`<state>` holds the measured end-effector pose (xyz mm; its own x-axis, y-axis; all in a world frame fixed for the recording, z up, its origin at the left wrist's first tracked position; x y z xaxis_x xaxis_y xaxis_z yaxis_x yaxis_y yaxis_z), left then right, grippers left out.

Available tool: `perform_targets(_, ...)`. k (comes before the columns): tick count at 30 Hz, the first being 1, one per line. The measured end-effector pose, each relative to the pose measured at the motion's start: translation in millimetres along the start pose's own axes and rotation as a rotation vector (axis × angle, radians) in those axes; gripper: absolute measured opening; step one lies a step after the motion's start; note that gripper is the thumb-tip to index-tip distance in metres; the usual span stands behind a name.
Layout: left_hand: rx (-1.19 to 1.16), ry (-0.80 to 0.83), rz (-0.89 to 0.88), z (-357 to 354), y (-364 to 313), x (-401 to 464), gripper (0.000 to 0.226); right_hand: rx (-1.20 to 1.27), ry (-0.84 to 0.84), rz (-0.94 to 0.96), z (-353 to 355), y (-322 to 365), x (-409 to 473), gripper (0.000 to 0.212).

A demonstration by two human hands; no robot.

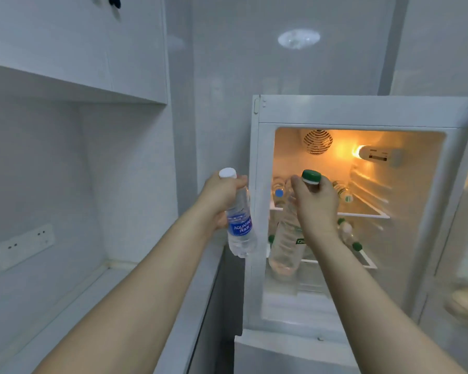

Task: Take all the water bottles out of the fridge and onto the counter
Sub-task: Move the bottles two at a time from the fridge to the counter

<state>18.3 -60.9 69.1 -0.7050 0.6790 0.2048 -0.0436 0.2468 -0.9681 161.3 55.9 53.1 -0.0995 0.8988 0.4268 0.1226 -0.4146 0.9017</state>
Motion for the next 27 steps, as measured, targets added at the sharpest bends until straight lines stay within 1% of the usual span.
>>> perform_targets(3,0.099,-0.079,-0.026,47.8,1.4,-35.6,0.015,0.011,0.131,-0.04,-21.3,2.4,-38.7,0.014)
perform_targets(4,0.144,-0.102,-0.041,63.6,4.2,-47.5,0.011,0.026,0.167,-0.054,-28.1,2.0,-52.9,0.016)
perform_targets(6,0.217,-0.158,-0.04,94.3,14.2,-72.3,0.01,0.057,0.229,-0.095,-42.3,-4.4,-80.8,0.025)
perform_targets(8,0.24,-0.204,-0.015,115.6,25.4,-93.3,0.012,0.078,0.285,-0.137,-51.9,-12.8,-101.8,0.029)
perform_targets(10,0.241,-0.26,0.03,135.9,35.9,-117.7,0.013,0.066,0.35,-0.188,-59.3,-19.6,-123.7,0.026)
perform_targets(13,0.216,-0.355,0.1,157.5,53.5,-155.7,0.013,0.023,0.457,-0.213,-63.8,-29.9,-156.7,0.022)
perform_targets(16,0.234,-0.41,0.184,168.8,77.6,-190.1,0.014,0.002,0.584,-0.225,-62.6,-42.4,-191.1,0.02)
perform_targets(19,0.269,-0.446,0.24,171.5,93.8,-217.9,0.018,-0.036,0.726,-0.244,-60.9,-50.8,-215.7,0.022)
perform_targets(22,0.27,-0.527,0.283,174.3,105.4,-243.5,0.019,-0.072,0.857,-0.231,-60.6,-56.1,-233.8,0.023)
perform_targets(27,0.269,-0.68,0.312,174.4,111.2,-287.4,0.018,-0.085,0.991,-0.193,-57.6,-62.5,-255.2,0.021)
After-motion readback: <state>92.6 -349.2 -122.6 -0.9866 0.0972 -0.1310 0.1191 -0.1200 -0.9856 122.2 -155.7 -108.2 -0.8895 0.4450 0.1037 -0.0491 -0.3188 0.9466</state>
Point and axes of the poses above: each hand's wrist, its own x-axis towards the middle knuckle, its own z-axis out of the back of the hand, y = z × x, the point moved 4 cm from there along x, towards the middle knuckle, and after that the axes turned 7 degrees about -z, right-handed, at the moved point
